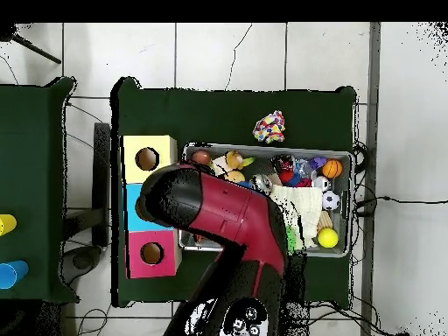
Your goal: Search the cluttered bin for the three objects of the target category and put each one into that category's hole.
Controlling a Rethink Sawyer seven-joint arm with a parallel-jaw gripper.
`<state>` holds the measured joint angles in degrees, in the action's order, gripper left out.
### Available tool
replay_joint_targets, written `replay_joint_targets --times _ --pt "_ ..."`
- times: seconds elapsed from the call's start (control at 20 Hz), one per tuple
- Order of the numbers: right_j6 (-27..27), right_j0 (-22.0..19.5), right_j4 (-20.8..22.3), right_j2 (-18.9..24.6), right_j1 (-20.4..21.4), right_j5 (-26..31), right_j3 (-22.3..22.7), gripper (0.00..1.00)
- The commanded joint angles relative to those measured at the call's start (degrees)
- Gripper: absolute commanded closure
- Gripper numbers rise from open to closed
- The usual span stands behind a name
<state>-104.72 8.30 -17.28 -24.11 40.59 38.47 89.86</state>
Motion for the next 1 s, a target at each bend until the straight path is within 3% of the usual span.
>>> replay_joint_targets --times 0.05,0.6,1.0 --pt "-17.5 1.1 -2.9 2.1 -0.7 6.0 8.8 1.0" --pt "-23.7 4.7 -6.1 3.0 -1.3 5.8 10.7 1.0" --pt "-25.4 8.0 -5.3 2.5 -1.3 5.8 9.4 1.0"
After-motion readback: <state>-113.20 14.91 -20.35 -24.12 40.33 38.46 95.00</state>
